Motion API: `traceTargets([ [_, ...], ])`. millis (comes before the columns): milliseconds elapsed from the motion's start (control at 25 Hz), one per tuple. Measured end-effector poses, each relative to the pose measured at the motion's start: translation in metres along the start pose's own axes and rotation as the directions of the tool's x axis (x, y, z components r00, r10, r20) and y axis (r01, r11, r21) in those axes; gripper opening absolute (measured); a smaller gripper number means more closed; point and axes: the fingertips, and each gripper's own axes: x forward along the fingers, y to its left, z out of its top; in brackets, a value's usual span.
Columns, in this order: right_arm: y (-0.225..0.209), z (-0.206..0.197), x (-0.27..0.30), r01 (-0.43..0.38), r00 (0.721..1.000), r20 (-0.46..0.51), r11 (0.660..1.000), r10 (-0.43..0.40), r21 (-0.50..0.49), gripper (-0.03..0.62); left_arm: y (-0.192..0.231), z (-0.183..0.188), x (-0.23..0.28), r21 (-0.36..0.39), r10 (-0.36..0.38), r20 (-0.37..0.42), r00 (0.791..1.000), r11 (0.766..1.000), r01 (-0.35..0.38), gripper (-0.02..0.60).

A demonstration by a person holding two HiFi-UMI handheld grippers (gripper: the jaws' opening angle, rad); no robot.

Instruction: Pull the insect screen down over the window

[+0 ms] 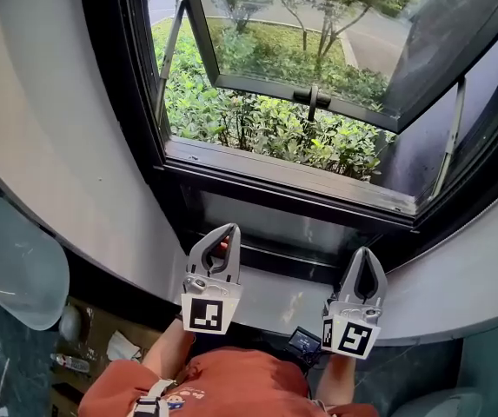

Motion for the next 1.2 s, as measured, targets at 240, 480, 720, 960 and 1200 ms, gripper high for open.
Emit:
traceTargets([
  [240,-0.003,0.011,0.006,0.0,0.999,0.033,1.0,0.0,-0.015,0.009,0.001,0.012,0.005,0.019,0.003,0.033,0.999,1.0,-0.003,0.006],
  [480,-0.007,0.032,0.016,0.003,0.996,0.093,0.999,0.001,-0.044,0.009,0.006,0.027,0.011,0.029,0.012,0.069,0.998,0.999,-0.014,0.005],
  [720,-0.015,0.053,0.027,0.017,0.988,0.157,0.998,-0.007,-0.063,0.009,0.012,0.048,0.021,0.06,0.021,0.128,0.991,0.998,-0.029,0.006],
  [960,-0.02,0.069,0.035,0.03,0.978,0.207,0.996,-0.012,-0.082,0.009,0.015,0.067,0.028,0.096,0.024,0.185,0.982,0.994,-0.043,0.005],
  [1200,-0.026,0.093,0.041,0.042,0.965,0.261,0.993,-0.013,-0.106,0.009,0.017,0.087,0.033,0.113,0.024,0.239,0.971,0.992,-0.052,0.005],
])
